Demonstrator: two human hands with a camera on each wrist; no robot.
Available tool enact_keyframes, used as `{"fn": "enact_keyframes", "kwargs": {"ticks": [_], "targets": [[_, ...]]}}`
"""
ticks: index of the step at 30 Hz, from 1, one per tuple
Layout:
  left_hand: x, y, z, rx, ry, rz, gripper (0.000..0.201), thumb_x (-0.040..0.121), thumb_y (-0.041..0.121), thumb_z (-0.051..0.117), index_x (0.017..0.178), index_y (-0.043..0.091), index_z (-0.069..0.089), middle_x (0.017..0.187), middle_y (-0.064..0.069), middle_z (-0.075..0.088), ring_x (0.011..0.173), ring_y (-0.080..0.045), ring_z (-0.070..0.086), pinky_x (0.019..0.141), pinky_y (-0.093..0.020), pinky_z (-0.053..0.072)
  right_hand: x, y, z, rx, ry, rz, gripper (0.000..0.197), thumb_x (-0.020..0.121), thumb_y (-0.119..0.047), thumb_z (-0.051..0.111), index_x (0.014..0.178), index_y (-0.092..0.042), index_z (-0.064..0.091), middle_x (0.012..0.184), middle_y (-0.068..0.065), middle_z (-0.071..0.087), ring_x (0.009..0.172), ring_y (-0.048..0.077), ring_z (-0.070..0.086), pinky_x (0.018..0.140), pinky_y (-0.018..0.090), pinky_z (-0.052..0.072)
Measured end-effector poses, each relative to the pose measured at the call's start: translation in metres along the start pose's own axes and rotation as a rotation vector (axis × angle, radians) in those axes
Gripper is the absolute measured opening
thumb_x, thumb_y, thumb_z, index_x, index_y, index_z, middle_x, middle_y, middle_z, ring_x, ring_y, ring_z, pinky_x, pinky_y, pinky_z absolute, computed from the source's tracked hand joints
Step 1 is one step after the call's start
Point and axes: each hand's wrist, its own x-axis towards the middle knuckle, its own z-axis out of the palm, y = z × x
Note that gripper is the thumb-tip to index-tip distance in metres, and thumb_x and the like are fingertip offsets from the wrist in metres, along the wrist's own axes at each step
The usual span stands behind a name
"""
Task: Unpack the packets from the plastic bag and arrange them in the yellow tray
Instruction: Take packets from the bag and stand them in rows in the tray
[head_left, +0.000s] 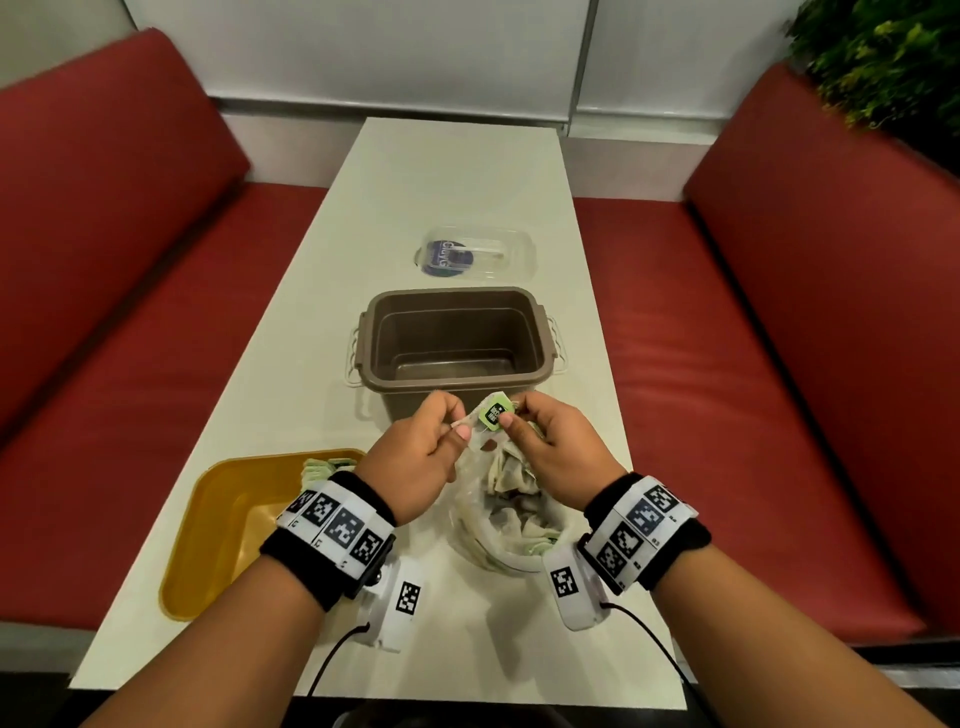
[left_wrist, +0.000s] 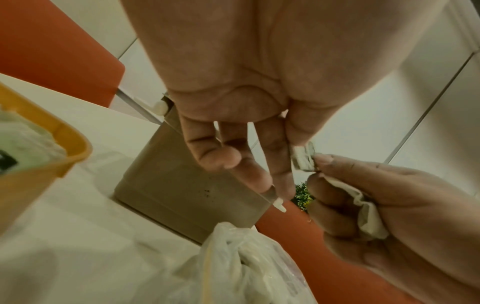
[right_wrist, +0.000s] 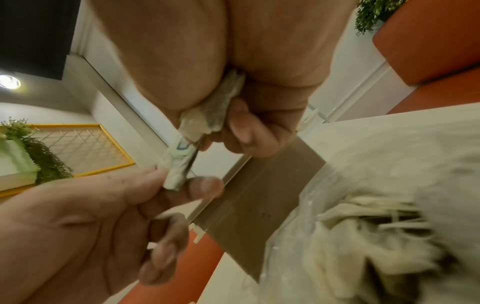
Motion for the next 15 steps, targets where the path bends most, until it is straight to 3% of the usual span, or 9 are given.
{"fn": "enact_keyframes", "kwargs": {"ticks": [2, 4, 7, 11, 15], "targets": [[-0.002, -0.008, -0.009, 0.111, -0.075, -0.032, 0.014, 0.097, 0.038, 0.052, 0.096, 0.025, 0.048, 0.074, 0.004, 0.065, 0.07, -0.013, 0.062, 0.072, -0.035, 0.052, 0.004, -0.011, 0.009, -0.016, 0.019, -0.018, 0.012, 0.098, -0.028, 0.059, 0.096, -0.018, 0.065, 0.081, -0.008, 0.067, 0.071, 0.004, 0.059, 0.067, 0.019, 0.046], [-0.004, -0.015, -0.021, 0.311, -0.149, -0.054, 0.027, 0.091, 0.05, 0.057, 0.098, 0.025, 0.054, 0.087, 0.007, 0.066, 0.077, -0.012, 0.061, 0.076, -0.035, 0.053, 0.009, -0.021, 0.02, -0.029, -0.002, -0.03, 0.008, 0.097, -0.026, 0.061, 0.096, -0.019, 0.065, 0.084, -0.01, 0.067, 0.075, 0.003, 0.06, 0.069, 0.018, 0.047], [-0.008, -0.019, -0.043, 0.312, -0.106, -0.047, 0.037, 0.087, 0.056, 0.06, 0.111, 0.028, 0.058, 0.104, 0.013, 0.065, 0.077, -0.004, 0.056, 0.074, -0.027, 0.047, 0.013, -0.032, 0.033, -0.095, -0.078, -0.044, 0.01, 0.096, -0.027, 0.062, 0.097, -0.019, 0.066, 0.086, -0.008, 0.069, 0.078, 0.006, 0.062, 0.071, 0.022, 0.049], [-0.013, -0.016, -0.074, 0.249, 0.018, 0.062, 0.011, 0.089, 0.041, 0.064, 0.093, 0.031, 0.064, 0.09, 0.011, 0.066, 0.076, -0.005, 0.057, 0.073, -0.029, 0.048, 0.018, -0.049, 0.053, -0.134, -0.142, -0.089, 0.011, 0.095, -0.03, 0.065, 0.093, -0.02, 0.065, 0.081, -0.009, 0.066, 0.073, 0.003, 0.058, 0.066, 0.019, 0.045], [-0.02, -0.019, -0.099, 0.255, 0.059, 0.135, 0.004, 0.086, 0.034, 0.07, 0.083, 0.031, 0.069, 0.085, 0.012, 0.063, 0.077, -0.008, 0.058, 0.074, -0.03, 0.05, 0.022, -0.062, 0.07, -0.121, -0.155, -0.091, 0.015, 0.086, -0.03, 0.074, 0.092, -0.021, 0.063, 0.08, -0.013, 0.062, 0.07, 0.002, 0.057, 0.063, 0.02, 0.046]]}}
